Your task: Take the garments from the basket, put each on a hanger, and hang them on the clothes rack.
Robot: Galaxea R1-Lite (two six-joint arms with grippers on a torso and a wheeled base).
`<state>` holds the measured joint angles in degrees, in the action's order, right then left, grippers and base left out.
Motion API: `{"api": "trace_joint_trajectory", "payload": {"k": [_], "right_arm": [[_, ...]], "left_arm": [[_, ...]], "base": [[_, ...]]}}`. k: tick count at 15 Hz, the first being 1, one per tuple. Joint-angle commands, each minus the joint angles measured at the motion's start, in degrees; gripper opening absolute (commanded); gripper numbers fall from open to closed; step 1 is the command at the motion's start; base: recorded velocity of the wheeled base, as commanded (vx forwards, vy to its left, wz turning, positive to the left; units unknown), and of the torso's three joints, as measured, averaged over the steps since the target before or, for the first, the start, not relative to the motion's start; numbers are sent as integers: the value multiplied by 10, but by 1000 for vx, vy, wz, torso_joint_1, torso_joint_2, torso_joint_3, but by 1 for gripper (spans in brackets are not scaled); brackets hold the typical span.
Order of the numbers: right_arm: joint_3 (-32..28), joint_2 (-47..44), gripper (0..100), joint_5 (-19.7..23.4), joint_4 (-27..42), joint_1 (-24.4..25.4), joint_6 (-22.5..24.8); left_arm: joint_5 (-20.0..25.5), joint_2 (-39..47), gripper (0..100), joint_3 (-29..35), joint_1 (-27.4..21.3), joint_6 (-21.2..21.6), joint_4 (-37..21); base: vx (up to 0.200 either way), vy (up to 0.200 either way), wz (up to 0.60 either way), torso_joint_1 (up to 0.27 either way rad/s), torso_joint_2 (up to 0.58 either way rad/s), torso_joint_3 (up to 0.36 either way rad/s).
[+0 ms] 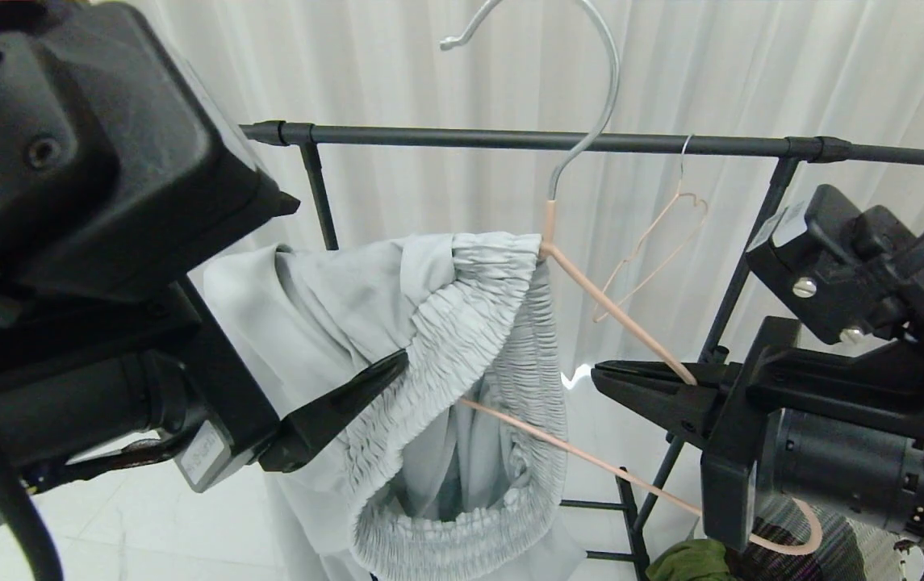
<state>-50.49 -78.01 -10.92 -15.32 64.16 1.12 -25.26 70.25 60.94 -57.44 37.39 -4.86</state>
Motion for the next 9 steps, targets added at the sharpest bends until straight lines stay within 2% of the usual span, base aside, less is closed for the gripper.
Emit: {"api": "trace_joint_trajectory", "payload": {"k": [1,8,9], "right_arm": [[-2,2,0,0,-1,4,1],[-4,3,0,12,3,16,32],[-5,3,0,12,3,17,32]], "left_arm": [[0,-1,100,-6,8,1,-1],[-1,10,100,-5,16,1,33],[0,16,0,-6,15,1,34]], "base": [[0,0,0,0,0,0],[0,0,0,0,0,0],[0,0,0,0,0,0]]}}
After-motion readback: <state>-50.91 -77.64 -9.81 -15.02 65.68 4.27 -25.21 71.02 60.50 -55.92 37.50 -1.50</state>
